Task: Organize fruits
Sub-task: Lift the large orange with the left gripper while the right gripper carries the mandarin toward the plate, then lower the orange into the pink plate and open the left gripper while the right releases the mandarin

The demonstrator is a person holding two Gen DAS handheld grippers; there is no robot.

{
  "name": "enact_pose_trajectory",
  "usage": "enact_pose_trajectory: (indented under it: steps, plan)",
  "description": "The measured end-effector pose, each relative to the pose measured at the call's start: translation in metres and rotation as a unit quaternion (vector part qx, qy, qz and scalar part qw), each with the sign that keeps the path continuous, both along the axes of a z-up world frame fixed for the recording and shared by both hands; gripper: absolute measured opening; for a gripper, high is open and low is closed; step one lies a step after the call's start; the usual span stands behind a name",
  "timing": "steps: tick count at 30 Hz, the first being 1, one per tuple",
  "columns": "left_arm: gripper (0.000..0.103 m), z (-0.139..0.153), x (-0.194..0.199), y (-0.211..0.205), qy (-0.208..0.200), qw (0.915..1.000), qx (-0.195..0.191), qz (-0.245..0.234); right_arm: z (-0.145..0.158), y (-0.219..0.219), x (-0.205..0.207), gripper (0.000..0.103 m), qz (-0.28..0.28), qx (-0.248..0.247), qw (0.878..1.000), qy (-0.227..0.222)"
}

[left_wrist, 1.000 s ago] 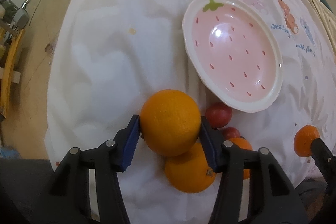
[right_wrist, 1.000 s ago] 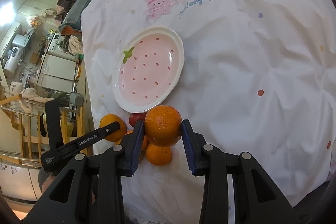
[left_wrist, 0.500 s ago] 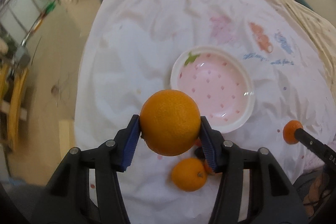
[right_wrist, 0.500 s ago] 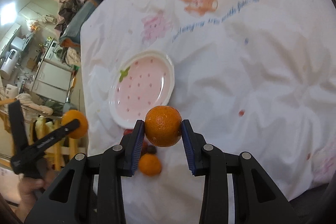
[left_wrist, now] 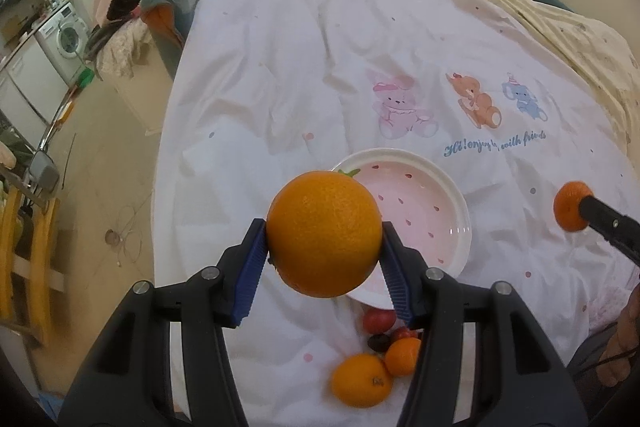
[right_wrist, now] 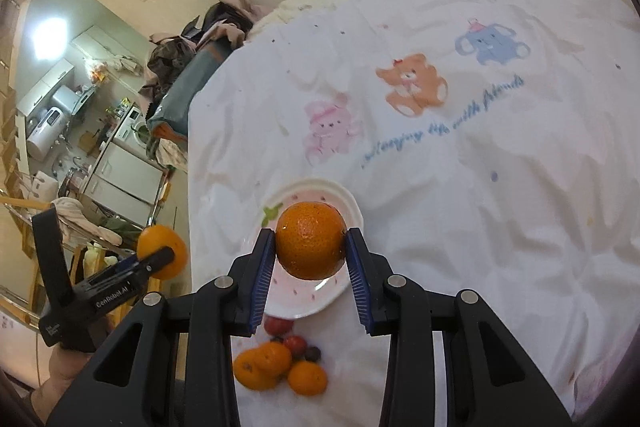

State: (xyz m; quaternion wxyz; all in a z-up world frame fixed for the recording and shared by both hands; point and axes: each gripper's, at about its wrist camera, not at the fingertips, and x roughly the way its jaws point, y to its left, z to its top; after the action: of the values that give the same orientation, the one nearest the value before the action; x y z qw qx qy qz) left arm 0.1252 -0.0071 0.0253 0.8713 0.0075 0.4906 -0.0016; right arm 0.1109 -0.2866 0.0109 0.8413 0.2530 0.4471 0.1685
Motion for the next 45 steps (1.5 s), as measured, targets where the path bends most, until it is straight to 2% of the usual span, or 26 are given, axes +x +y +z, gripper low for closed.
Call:
enact_pose_trajectory:
  steps: [6,15,22,27,31,35,40,45]
  plan:
    - [0.051,-0.01,0.015,0.001,0.002,1.0,-0.002,-0.002,-0.005,0.009,0.022,0.038,0.004,-0.023,1.0,-0.002]
    - [0.051,-0.035,0.044,-0.014,0.02,0.9991,0.01,-0.036,-0.027,0.027,0.061,0.038,0.036,-0.028,0.999,0.019]
    - [0.051,-0.075,0.055,-0.035,0.059,0.9951,0.021,-0.077,-0.071,0.047,0.093,0.038,0.077,0.011,0.993,0.088]
    - [0.051,-0.089,0.061,-0.054,0.068,0.9887,0.056,-0.121,-0.095,0.065,0.111,0.038,0.097,0.009,0.988,0.12]
    - [0.052,-0.103,0.075,-0.052,0.085,0.989,0.054,-0.108,-0.111,0.068,0.125,0.038,0.097,0.014,0.985,0.144]
    - [0.052,-0.114,0.081,-0.048,0.115,0.988,0.022,-0.101,-0.118,0.067,0.131,0.039,0.097,0.021,0.983,0.156]
    - [0.053,-0.116,0.087,-0.053,0.105,0.9882,0.04,-0.105,-0.12,0.064,0.135,0.04,0.079,0.02,0.984,0.158]
    - [0.054,-0.122,0.094,-0.053,0.117,0.9879,0.029,-0.097,-0.121,0.058,0.137,0.04,0.066,0.011,0.985,0.159]
